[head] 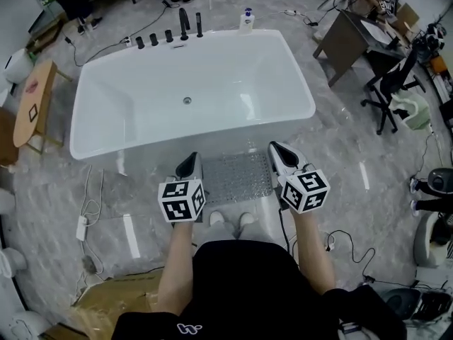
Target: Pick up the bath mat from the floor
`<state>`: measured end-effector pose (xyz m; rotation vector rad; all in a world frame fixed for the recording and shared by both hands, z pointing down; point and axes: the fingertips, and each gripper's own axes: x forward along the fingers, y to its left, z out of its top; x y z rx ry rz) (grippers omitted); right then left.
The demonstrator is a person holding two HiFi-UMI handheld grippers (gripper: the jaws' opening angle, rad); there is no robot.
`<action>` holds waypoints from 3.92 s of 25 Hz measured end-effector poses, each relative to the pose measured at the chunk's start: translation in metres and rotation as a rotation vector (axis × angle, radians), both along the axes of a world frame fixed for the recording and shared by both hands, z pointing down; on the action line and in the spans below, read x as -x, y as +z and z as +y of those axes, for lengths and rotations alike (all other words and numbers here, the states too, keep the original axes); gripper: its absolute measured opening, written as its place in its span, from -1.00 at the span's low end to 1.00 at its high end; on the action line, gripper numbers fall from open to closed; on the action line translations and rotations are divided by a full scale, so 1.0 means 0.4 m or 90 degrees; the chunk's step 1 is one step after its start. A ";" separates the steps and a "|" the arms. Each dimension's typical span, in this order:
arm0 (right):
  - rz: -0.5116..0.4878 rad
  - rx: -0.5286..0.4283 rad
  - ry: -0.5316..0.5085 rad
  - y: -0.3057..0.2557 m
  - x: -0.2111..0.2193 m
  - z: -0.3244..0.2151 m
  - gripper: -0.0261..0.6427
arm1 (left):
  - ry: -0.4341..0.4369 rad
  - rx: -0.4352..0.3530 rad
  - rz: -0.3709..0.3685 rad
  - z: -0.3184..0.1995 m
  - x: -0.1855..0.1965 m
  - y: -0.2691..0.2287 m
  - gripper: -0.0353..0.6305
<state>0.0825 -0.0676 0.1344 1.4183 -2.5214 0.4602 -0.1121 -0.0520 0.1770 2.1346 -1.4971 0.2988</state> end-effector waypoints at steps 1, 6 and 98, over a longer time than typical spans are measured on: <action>0.003 0.004 -0.001 0.007 0.005 0.001 -0.90 | 0.001 0.004 0.003 -0.001 0.005 0.007 -0.89; 0.011 0.048 0.004 0.065 0.014 0.022 -0.90 | 0.015 0.050 0.004 0.025 0.019 0.069 -0.89; 0.094 0.544 -0.067 1.919 -0.233 -0.024 -0.90 | -0.002 0.536 -0.078 0.074 -0.001 1.874 -0.89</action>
